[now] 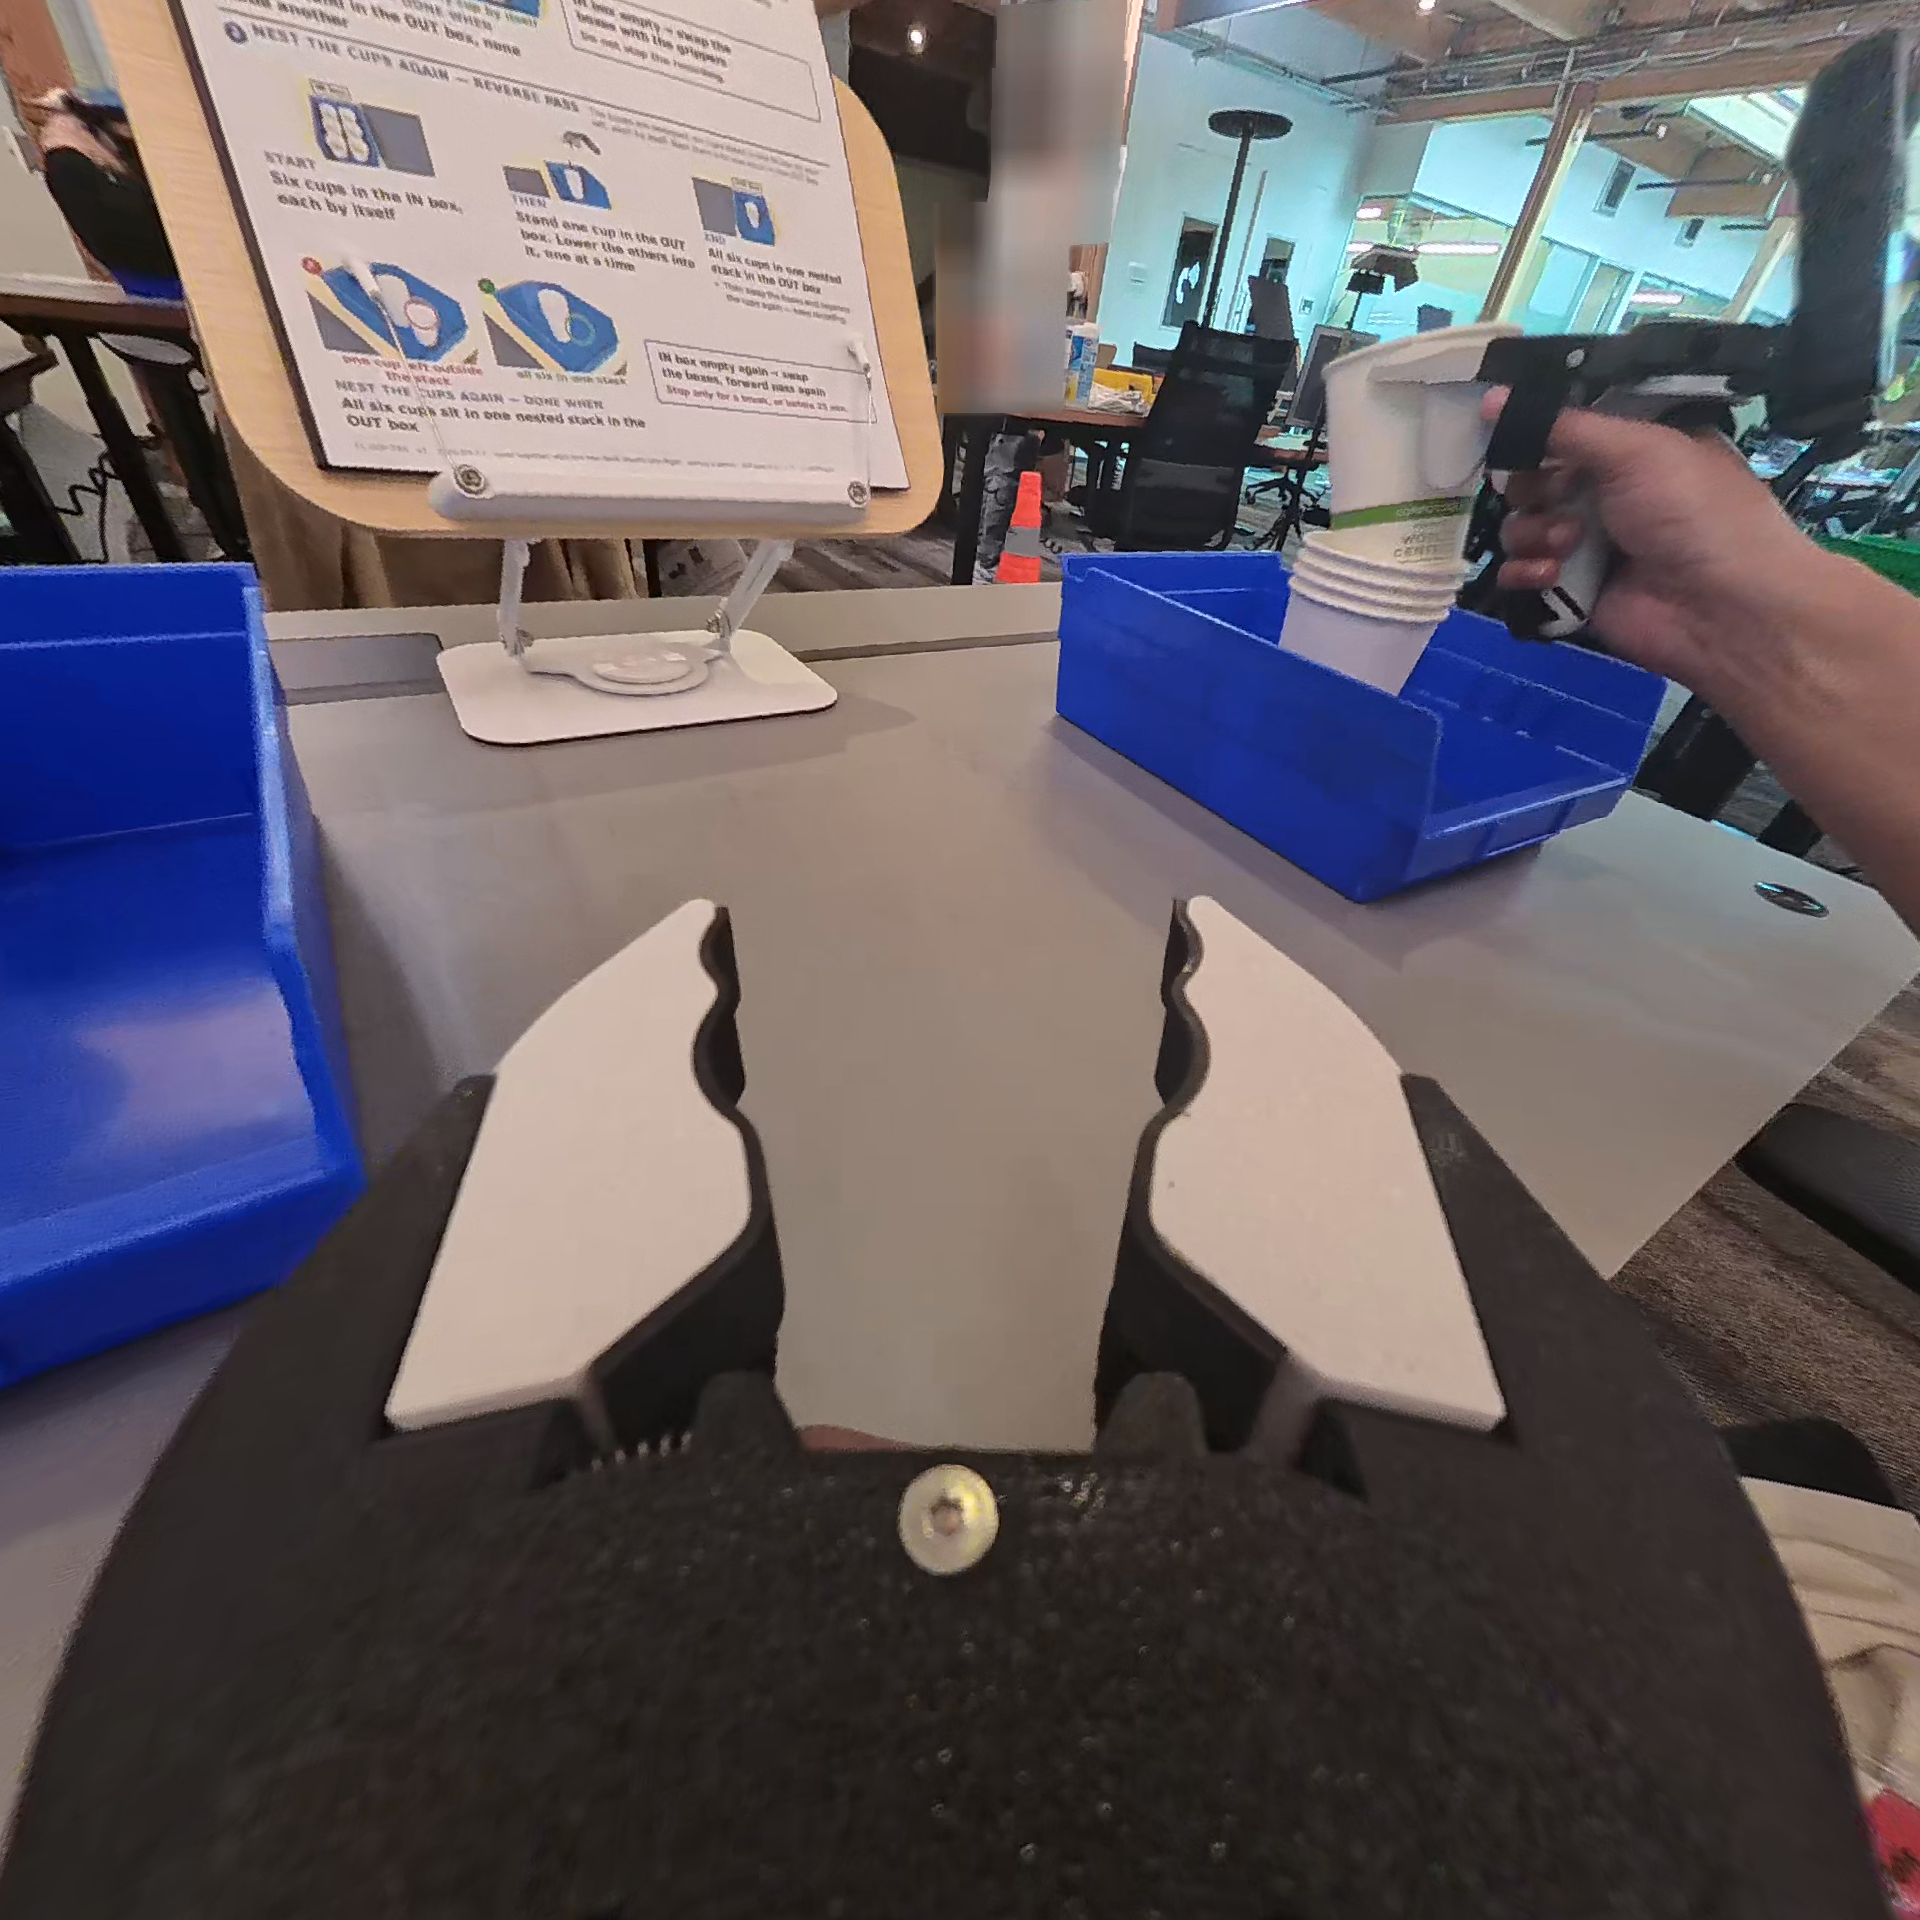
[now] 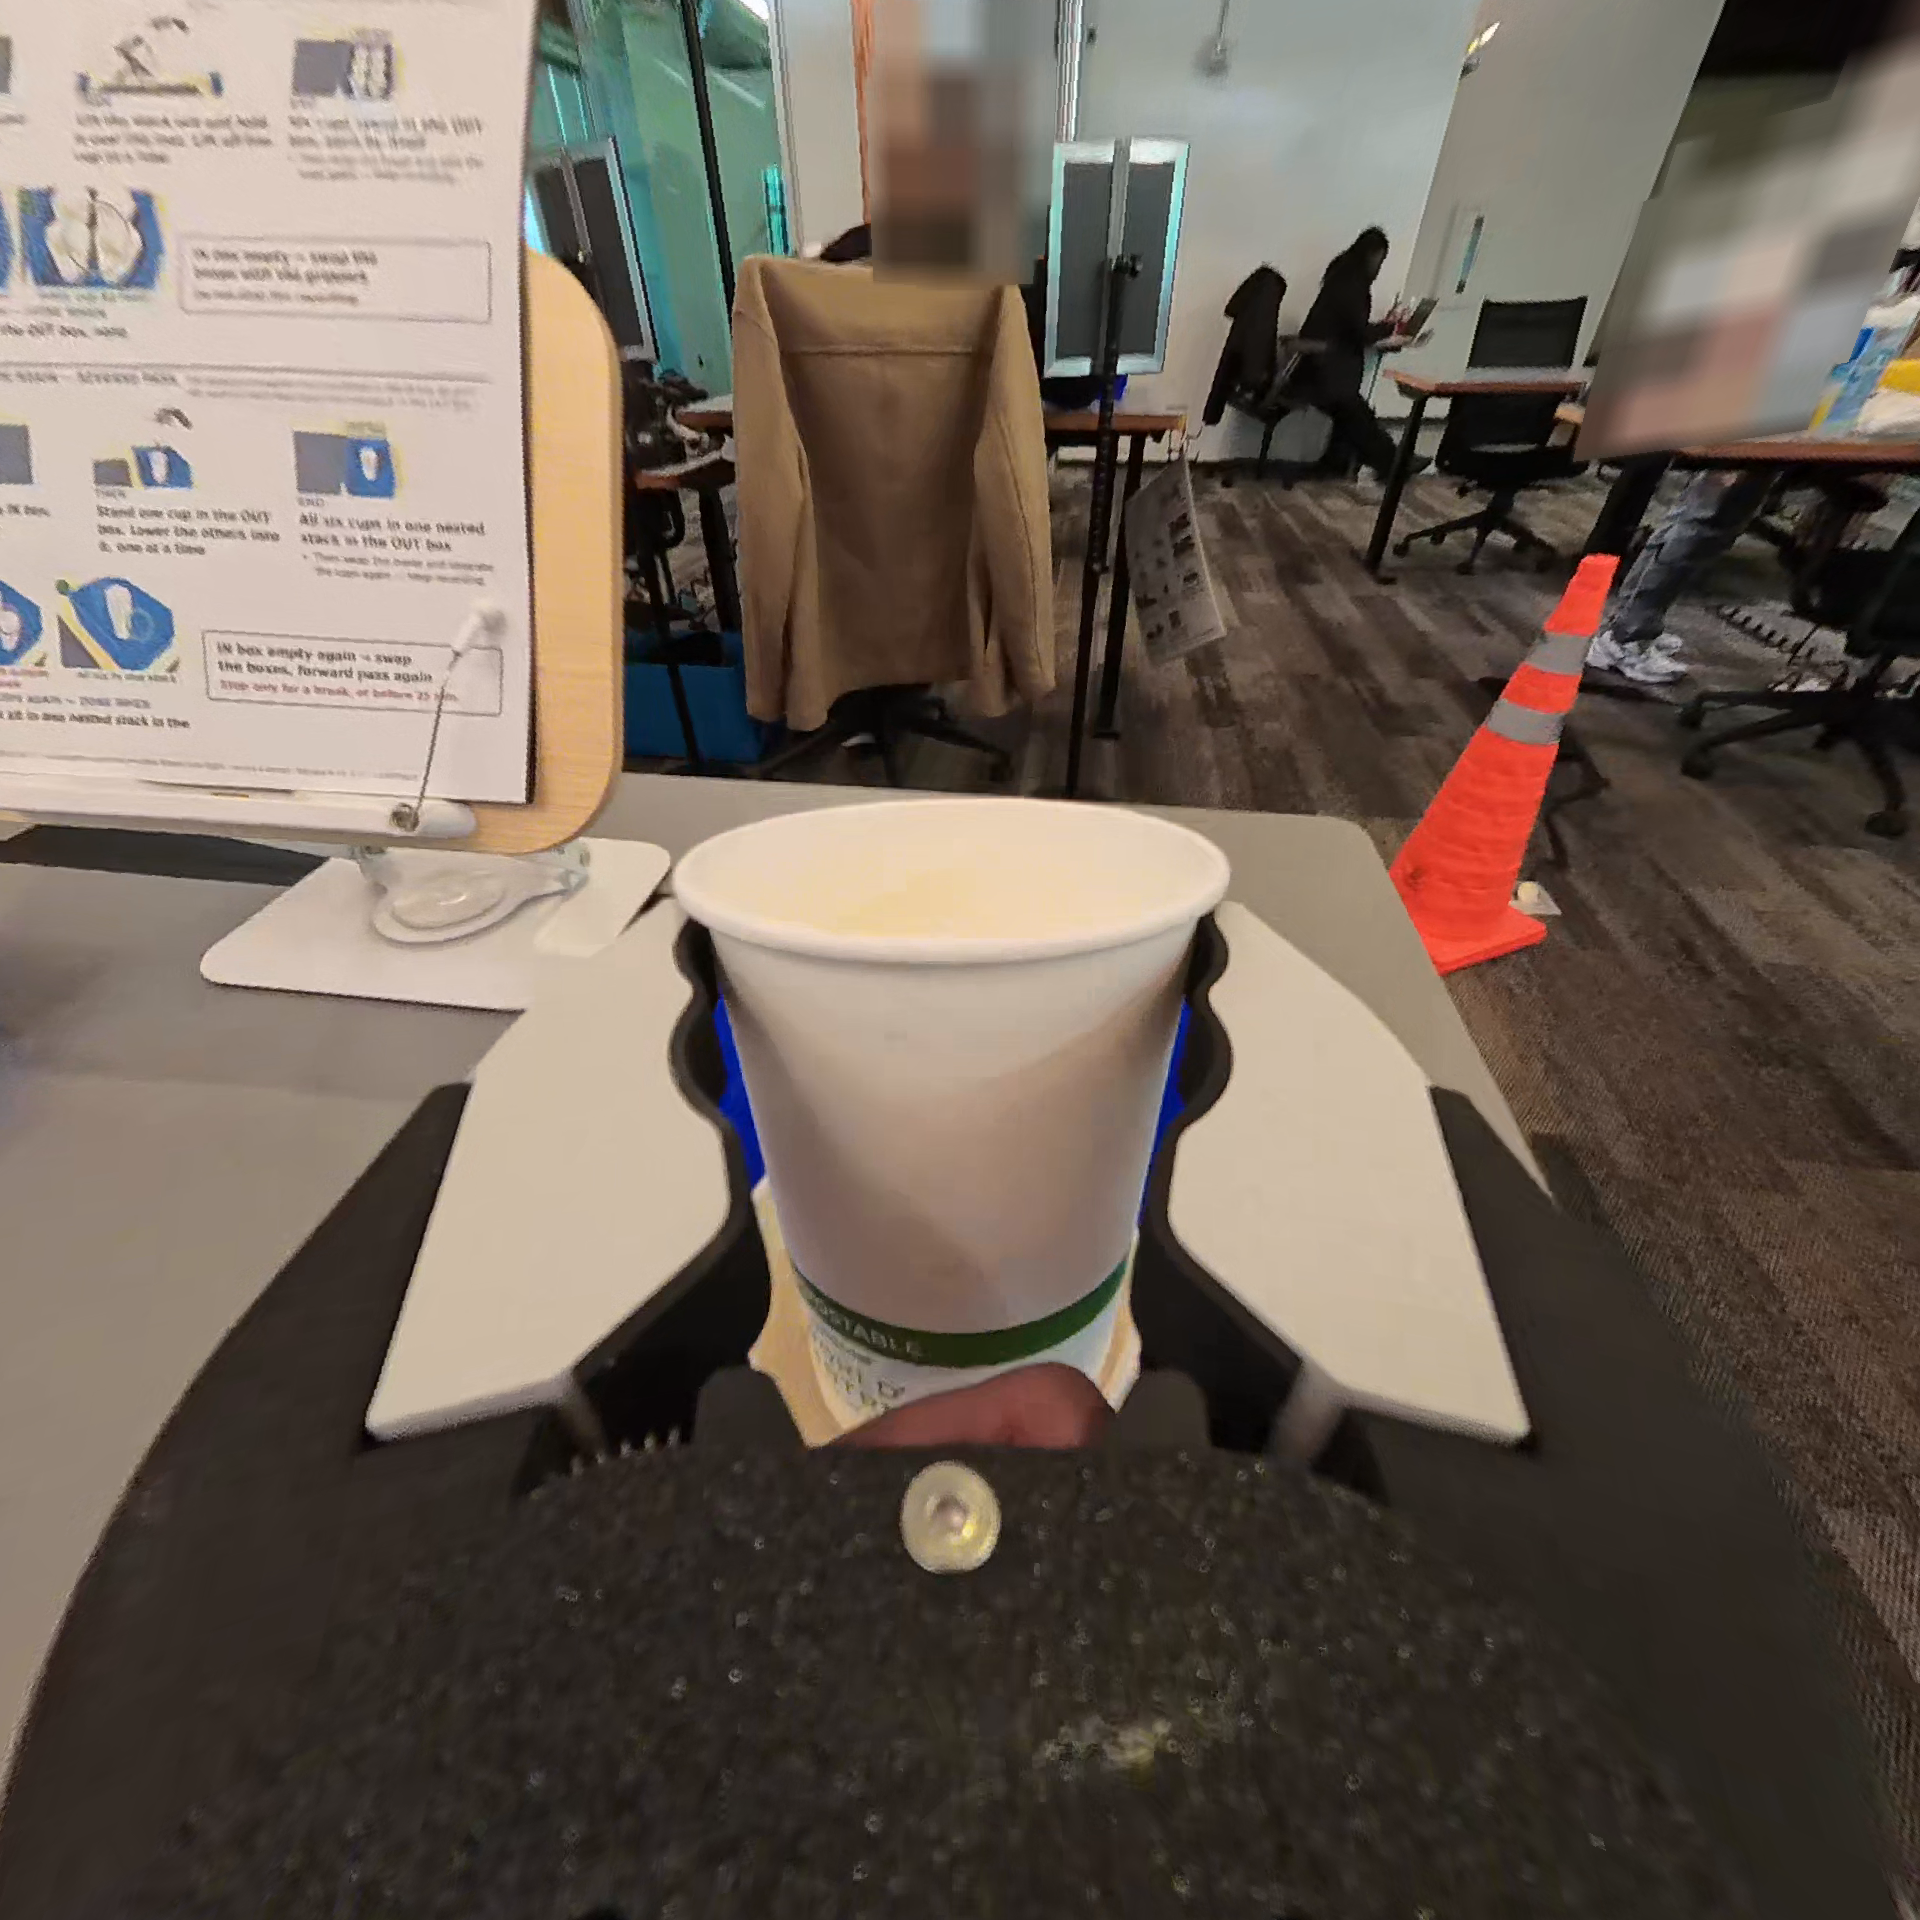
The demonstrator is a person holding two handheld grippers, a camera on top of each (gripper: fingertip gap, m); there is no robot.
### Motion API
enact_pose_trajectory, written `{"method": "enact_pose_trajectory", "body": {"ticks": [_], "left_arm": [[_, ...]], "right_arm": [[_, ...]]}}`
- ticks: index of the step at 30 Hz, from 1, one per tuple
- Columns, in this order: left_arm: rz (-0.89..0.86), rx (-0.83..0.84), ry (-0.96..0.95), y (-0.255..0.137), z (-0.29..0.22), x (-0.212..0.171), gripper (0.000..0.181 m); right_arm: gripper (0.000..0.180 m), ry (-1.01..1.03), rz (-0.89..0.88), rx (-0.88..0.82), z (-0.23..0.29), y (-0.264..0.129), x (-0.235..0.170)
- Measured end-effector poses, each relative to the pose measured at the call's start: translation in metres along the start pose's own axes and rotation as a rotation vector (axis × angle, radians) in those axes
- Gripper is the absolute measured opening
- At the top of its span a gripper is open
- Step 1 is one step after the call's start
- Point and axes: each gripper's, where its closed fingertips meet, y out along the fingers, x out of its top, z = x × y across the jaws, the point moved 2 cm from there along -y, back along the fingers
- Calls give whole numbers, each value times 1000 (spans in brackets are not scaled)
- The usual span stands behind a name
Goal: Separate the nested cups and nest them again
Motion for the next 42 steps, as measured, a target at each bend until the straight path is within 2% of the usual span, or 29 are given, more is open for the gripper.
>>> {"method": "enact_pose_trajectory", "body": {"ticks": [5, 14, 20, 24, 26, 29, 33, 36, 39, 42], "left_arm": [[14, -1, 36, 1, -3, -2, 78], [70, -33, 50, 8, -11, -13, 78], [95, -42, 84, 10, -16, -18, 79], [105, -43, 75, 11, -14, -21, 79], [108, -35, 68, 12, -11, -22, 81], [113, -3, 62, 11, -3, -22, 83], [97, 51, 34, 7, 13, -17, 84], [183, 165, -14, -6, 47, -13, 85], [131, 290, -74, -20, 100, 16, 93], [55, 378, -129, -7, 157, 48, 101]], "right_arm": [[87, -3, 124, 27, -1, -1, -22], [87, -128, 469, 145, 0, -26, -59], [85, -141, 583, 215, -5, -37, -71], [84, -200, 551, 183, -7, -51, -69], [83, -226, 468, 170, 4, -66, -64], [80, -203, 277, 291, 62, -103, -69], [79, -69, 190, 560, 161, -162, -128], [79, -59, 234, 686, 205, -194, -160], [76, -106, 204, 694, 216, -205, -164], [76, -155, 210, 704, 220, -209, -166]]}}
